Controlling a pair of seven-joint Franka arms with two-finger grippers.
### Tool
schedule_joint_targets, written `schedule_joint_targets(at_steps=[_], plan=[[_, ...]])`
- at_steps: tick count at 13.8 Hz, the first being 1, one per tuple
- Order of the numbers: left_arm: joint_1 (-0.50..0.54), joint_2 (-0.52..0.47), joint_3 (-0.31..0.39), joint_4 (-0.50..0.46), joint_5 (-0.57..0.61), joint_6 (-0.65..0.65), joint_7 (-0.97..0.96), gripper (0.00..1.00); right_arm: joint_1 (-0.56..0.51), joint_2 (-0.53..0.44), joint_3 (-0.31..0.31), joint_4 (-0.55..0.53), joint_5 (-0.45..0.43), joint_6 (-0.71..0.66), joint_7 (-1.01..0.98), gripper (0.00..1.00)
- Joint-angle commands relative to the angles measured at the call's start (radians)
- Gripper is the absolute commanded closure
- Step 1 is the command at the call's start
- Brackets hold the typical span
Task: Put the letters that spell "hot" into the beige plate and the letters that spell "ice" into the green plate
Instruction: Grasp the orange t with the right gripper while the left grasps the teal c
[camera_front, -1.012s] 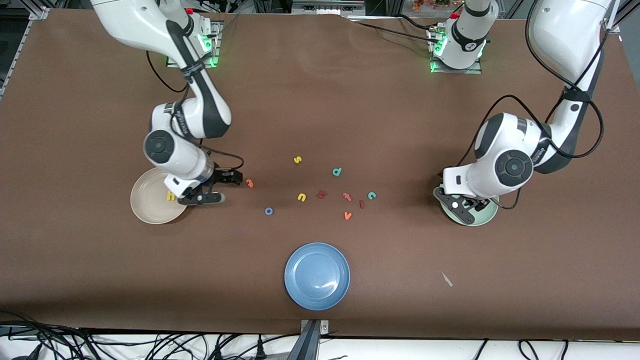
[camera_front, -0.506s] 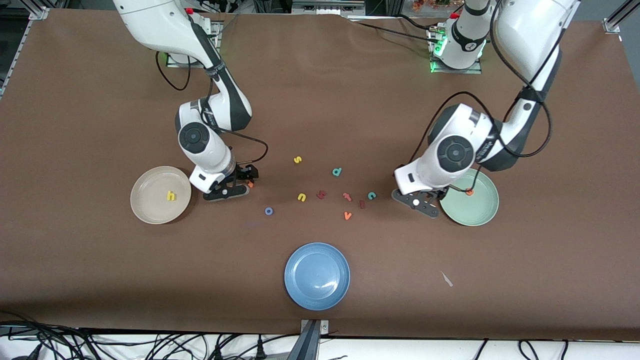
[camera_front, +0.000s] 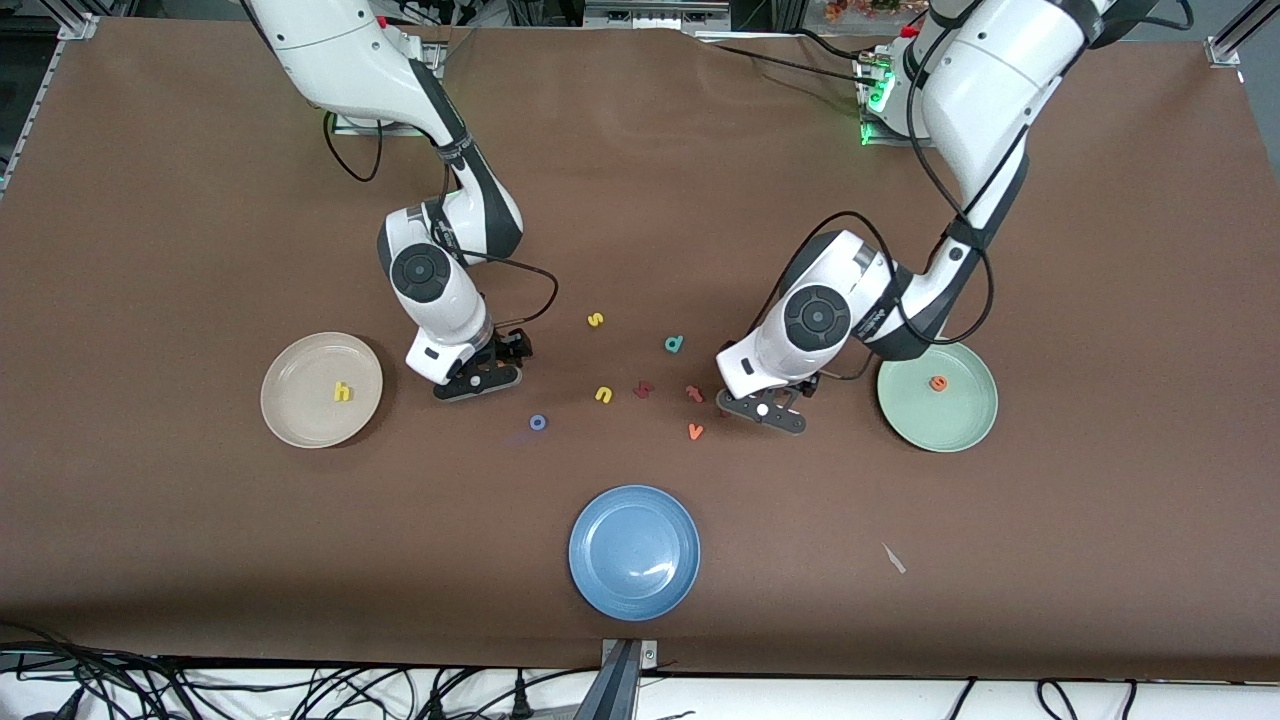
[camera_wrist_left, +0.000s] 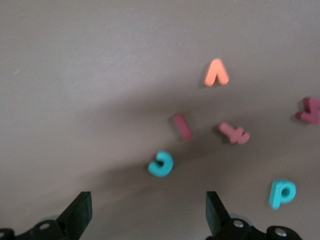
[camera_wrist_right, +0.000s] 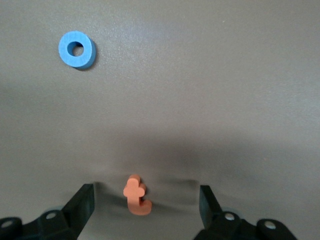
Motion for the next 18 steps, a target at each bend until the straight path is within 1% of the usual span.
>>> schedule_joint_targets(at_steps=[1,2,3,4,6,7,8,10,12,14,16,17,18], plan=[[-0.018,0.046,0.006,0.036,0.107,0.026,-0.006,0.00,0.013,-0.002,-0.005,-0.013,-0.013,0.019,0.001,0.28],[-0.019,0.056,0.004,0.036,0.163,0.031,-0.003,0.00,0.013,-0.004,-0.005,-0.016,-0.013,0.014,0.003,0.38],[-0.024,0.062,0.003,0.033,0.202,0.037,0.000,0.02,0.013,-0.005,-0.005,-0.017,-0.013,0.010,0.003,0.46],[-0.038,0.074,0.003,0.033,0.216,0.040,0.001,0.08,0.013,-0.007,-0.005,-0.022,-0.012,0.010,0.004,0.52],[-0.047,0.085,0.001,0.034,0.212,0.042,0.000,0.14,0.013,-0.010,-0.005,-0.025,-0.012,0.008,0.025,0.54],[-0.047,0.085,0.000,0.034,0.212,0.042,0.000,0.14,0.013,-0.011,-0.005,-0.025,-0.012,0.008,0.035,0.55],[-0.055,0.085,-0.002,0.034,0.213,0.042,0.000,0.14,0.013,-0.011,-0.004,-0.025,-0.012,0.008,0.035,0.57],[-0.058,0.094,-0.002,0.033,0.216,0.042,0.001,0.19,0.013,-0.010,-0.004,-0.025,-0.012,0.008,0.053,0.62],[-0.058,0.096,-0.002,0.034,0.225,0.042,0.015,0.29,0.014,-0.008,-0.004,-0.025,-0.010,0.008,0.062,0.73],[-0.058,0.099,-0.002,0.034,0.227,0.042,0.026,0.29,0.016,-0.007,-0.002,-0.025,-0.010,0.010,0.082,0.87],[-0.055,0.100,-0.002,0.034,0.230,0.049,0.031,0.36,0.022,-0.007,-0.004,-0.014,-0.007,0.008,0.082,0.98],[-0.055,0.102,-0.002,0.034,0.228,0.051,0.031,0.42,0.020,-0.011,-0.007,-0.011,-0.006,0.005,0.076,0.99],[-0.055,0.100,-0.002,0.034,0.228,0.051,0.031,0.45,0.014,-0.016,-0.011,-0.001,-0.007,-0.027,0.072,1.00]])
